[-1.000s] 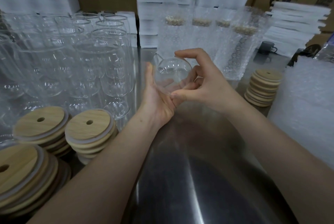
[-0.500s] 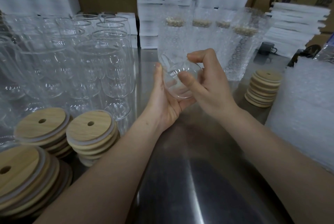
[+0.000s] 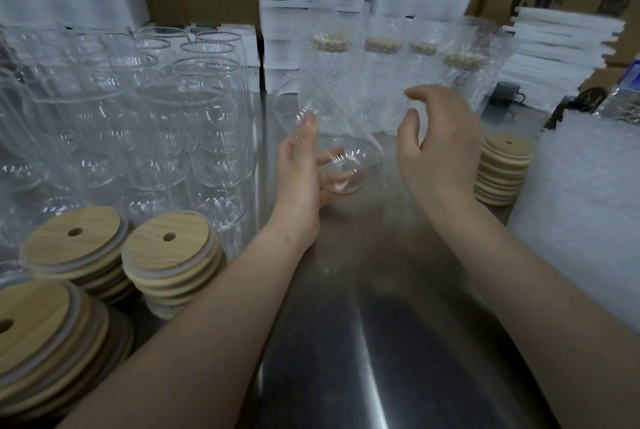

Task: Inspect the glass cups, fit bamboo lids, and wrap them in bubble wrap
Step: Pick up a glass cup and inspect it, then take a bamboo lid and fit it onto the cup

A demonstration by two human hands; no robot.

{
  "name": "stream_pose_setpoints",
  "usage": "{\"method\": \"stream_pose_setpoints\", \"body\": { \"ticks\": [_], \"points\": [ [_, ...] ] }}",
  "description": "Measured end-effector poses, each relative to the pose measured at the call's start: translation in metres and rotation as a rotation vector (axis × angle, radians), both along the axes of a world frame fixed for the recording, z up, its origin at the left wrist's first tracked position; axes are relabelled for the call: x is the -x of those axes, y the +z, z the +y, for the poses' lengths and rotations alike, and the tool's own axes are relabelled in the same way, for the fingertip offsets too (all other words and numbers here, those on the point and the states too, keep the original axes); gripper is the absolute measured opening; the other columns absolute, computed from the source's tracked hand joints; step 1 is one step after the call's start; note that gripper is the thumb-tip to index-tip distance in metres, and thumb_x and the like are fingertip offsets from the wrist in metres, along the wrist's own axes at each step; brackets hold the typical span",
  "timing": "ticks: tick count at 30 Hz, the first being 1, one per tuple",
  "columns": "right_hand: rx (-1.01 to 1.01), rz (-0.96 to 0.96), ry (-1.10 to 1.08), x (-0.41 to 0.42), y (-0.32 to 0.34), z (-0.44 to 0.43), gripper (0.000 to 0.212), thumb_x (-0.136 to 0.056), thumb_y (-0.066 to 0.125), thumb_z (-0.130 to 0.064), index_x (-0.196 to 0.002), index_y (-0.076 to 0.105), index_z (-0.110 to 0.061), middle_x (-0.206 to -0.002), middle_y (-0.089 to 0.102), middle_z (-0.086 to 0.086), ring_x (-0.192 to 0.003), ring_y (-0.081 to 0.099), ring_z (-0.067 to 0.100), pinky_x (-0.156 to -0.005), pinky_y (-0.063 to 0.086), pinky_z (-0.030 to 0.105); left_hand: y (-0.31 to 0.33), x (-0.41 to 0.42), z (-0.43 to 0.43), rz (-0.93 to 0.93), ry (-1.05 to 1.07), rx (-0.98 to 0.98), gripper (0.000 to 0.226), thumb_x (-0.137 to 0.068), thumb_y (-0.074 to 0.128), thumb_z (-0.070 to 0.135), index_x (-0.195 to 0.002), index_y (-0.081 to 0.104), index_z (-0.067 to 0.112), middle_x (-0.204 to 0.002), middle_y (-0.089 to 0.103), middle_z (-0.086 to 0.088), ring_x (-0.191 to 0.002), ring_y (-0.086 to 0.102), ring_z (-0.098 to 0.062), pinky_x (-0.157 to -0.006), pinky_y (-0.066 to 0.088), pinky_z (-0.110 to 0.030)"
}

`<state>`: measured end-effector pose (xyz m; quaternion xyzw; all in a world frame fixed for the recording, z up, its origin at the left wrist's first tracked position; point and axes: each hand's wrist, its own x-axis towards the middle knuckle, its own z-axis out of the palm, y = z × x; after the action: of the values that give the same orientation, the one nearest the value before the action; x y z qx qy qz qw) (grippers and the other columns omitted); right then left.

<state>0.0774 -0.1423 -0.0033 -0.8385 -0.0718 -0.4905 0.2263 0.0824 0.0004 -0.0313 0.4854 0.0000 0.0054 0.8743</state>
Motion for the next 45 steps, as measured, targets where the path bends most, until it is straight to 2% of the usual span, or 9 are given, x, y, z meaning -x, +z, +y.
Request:
{"method": "stream_pose_setpoints", "body": {
  "ticks": [3, 5, 7, 9, 14, 21, 35, 40, 45],
  "points": [
    [0.077, 0.176, -0.335, -0.009, 0.001, -0.022, 0.048, -0.086, 0.053, -0.014, -0.133, 0.052, -0.005, -0.138, 0.048, 0.021, -0.13, 0.043, 0.037, -0.109, 0.03, 0.048, -0.003, 0.0, -0.002, -0.083, 0.167, -0.171, 0.06, -0.093, 0.061, 0.045, -0.143, 0.034, 0.025, -0.12, 0.065, -0.005, -0.096, 0.07, -0.032, -0.064, 0.058, -0.038],
    [0.08, 0.311, -0.481, -0.012, -0.001, -0.033, 0.058, -0.084, 0.058, -0.016, -0.139, 0.044, -0.006, -0.148, 0.033, 0.025, -0.14, 0.029, 0.04, -0.116, 0.017, 0.052, -0.006, 0.0, -0.002, -0.124, 0.255, -0.27, 0.076, -0.089, 0.068, 0.042, -0.149, 0.023, 0.028, -0.116, 0.063, 0.002, -0.104, 0.067, -0.026, -0.083, 0.058, -0.041],
    [0.066, 0.407, -0.555, -0.014, -0.002, -0.043, 0.063, -0.083, 0.063, -0.017, -0.139, 0.039, -0.005, -0.151, 0.027, 0.029, -0.143, 0.022, 0.044, -0.118, 0.011, 0.055, -0.009, -0.001, -0.001, -0.164, 0.3, -0.33, 0.083, -0.084, 0.074, 0.039, -0.15, 0.024, 0.027, -0.122, 0.06, 0.003, -0.109, 0.061, -0.009, -0.094, 0.051, -0.021],
    [0.037, 0.502, -0.602, -0.016, -0.003, -0.048, 0.064, -0.083, 0.065, -0.019, -0.138, 0.038, -0.003, -0.149, 0.029, 0.032, -0.142, 0.022, 0.046, -0.118, 0.009, 0.058, -0.009, 0.002, -0.001, -0.186, 0.317, -0.372, 0.086, -0.081, 0.078, 0.037, -0.149, 0.027, 0.026, -0.132, 0.054, 0.005, -0.11, 0.053, 0.002, -0.081, 0.043, -0.002],
    [-0.022, 0.664, -0.664, -0.021, -0.004, -0.05, 0.047, -0.087, 0.053, -0.015, -0.131, 0.042, -0.004, -0.141, 0.039, 0.03, -0.135, 0.031, 0.044, -0.112, 0.009, 0.065, -0.011, 0.003, 0.0, -0.199, 0.384, -0.501, 0.089, -0.075, 0.083, 0.037, -0.148, 0.034, 0.028, -0.14, 0.047, 0.012, -0.131, 0.046, -0.012, -0.111, 0.04, -0.038],
    [0.004, 0.604, -0.647, -0.024, -0.004, -0.061, 0.034, -0.092, 0.052, -0.003, -0.126, 0.051, 0.0, -0.135, 0.042, 0.026, -0.131, 0.034, 0.04, -0.102, 0.031, 0.053, -0.014, -0.002, 0.001, -0.183, 0.402, -0.551, 0.091, -0.074, 0.084, 0.031, -0.149, 0.033, 0.026, -0.148, 0.043, 0.008, -0.136, 0.039, -0.006, -0.116, 0.034, -0.037],
    [0.004, 0.305, -0.527, -0.027, -0.006, -0.077, 0.03, -0.104, 0.038, -0.015, -0.101, 0.062, 0.003, -0.106, 0.062, 0.025, -0.1, 0.054, 0.044, -0.08, 0.04, 0.048, -0.017, -0.005, 0.001, -0.194, 0.41, -0.643, 0.091, -0.08, 0.077, 0.037, -0.152, 0.023, 0.025, -0.151, 0.037, 0.003, -0.14, 0.035, -0.011, -0.116, 0.031, -0.04],
    [-0.134, 0.083, -0.434, -0.021, -0.005, -0.071, 0.033, -0.105, 0.036, -0.021, -0.109, 0.063, -0.002, -0.106, 0.067, 0.02, -0.097, 0.058, 0.037, -0.074, 0.035, 0.042, -0.018, -0.005, 0.0, -0.197, 0.416, -0.654, 0.09, -0.08, 0.077, 0.038, -0.151, 0.023, 0.025, -0.15, 0.037, 0.002, -0.14, 0.035, -0.013, -0.116, 0.031, -0.043],
    [-0.576, 0.048, -0.044, -0.022, -0.002, -0.045, 0.029, -0.102, 0.044, -0.022, -0.108, 0.07, -0.012, -0.11, 0.067, 0.008, -0.095, 0.065, 0.024, -0.071, 0.055, 0.034, -0.018, -0.006, 0.0, -0.201, 0.422, -0.659, 0.09, -0.08, 0.077, 0.038, -0.151, 0.023, 0.023, -0.149, 0.037, 0.001, -0.14, 0.035, -0.013, -0.116, 0.032, -0.043]
  ]
}}
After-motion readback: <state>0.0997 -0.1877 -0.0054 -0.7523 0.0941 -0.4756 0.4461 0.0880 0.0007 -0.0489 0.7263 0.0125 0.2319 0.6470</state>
